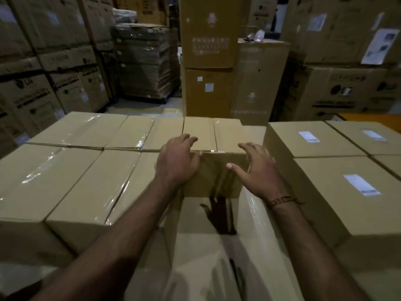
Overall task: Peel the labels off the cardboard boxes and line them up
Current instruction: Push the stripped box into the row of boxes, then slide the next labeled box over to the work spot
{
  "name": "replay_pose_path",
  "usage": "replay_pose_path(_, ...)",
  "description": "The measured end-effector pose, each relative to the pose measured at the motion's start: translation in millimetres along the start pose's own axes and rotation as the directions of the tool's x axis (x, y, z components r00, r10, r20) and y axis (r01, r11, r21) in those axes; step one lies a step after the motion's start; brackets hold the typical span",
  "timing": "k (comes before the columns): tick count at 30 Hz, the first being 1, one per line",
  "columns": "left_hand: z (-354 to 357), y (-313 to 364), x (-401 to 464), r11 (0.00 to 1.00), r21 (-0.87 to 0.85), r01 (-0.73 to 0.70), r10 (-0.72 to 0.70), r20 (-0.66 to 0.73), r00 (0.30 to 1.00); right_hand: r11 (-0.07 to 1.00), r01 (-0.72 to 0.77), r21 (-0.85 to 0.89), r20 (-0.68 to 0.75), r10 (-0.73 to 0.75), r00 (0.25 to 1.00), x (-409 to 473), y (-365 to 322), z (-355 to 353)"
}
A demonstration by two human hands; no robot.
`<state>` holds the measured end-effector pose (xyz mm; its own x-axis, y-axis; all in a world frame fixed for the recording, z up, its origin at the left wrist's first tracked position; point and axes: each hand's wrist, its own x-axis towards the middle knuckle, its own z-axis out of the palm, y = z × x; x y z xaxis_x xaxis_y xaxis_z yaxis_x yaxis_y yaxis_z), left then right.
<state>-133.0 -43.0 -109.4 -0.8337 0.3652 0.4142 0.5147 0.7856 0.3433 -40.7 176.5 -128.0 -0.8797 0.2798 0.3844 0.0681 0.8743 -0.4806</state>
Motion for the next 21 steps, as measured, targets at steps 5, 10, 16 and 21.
replay_pose_path(5, -11.2, 55.1, -33.6, 0.997, -0.070, -0.039, 0.037, -0.030, 0.999, 0.997, -0.013, 0.071, -0.023, 0.014, 1.000, -66.3, -5.0, -39.4)
replay_pose_path(10, -3.6, 106.3, -78.9, 0.984, -0.166, -0.068, 0.062, -0.043, 0.997, 0.991, -0.040, 0.128, -0.082, 0.051, 0.995, -120.7, 4.6, -83.0)
replay_pose_path(16, 24.5, 164.9, -122.1, 0.969, -0.236, -0.070, 0.074, 0.010, 0.997, 0.972, -0.123, 0.201, -0.156, 0.156, 0.975, -163.4, 51.2, -134.6)
replay_pose_path(21, 54.5, 224.6, -148.2, 0.953, -0.302, 0.000, 0.019, 0.058, 0.998, 0.971, -0.208, 0.119, -0.149, 0.224, 0.963, -185.5, 120.5, -166.5)
